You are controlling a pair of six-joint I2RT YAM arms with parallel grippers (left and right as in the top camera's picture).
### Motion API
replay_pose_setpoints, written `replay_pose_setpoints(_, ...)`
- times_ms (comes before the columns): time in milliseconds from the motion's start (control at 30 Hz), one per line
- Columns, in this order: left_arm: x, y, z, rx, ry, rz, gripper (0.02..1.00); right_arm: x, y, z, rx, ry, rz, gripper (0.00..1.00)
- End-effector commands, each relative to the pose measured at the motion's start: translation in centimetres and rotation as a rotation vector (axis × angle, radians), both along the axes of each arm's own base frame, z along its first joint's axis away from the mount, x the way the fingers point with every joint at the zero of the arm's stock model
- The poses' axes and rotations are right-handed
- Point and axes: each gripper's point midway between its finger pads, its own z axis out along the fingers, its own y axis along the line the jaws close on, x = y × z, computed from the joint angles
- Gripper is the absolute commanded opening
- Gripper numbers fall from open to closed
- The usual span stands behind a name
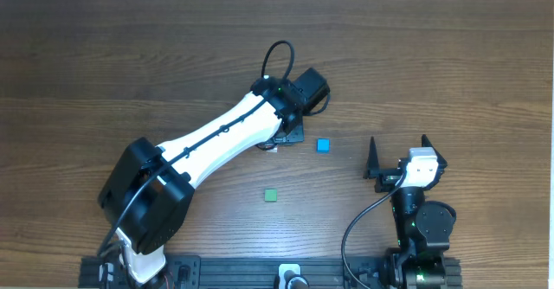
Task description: Stack Cubes
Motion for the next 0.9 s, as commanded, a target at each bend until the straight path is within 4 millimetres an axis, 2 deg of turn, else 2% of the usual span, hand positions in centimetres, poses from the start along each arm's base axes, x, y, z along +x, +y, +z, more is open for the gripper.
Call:
replay_pose_setpoints(33,0.13,0.73,0.45,-0.012,-0.036,0.041,0.134,0.00,0.03,-0.14,0.000,-0.003,0.004,0.993)
replay_pose_setpoints(900,0.63,0.78,0.52,-0.005,-0.062,0.041,0.167,0.00,0.03,-0.14,0.000,-0.003,0.004,0.991)
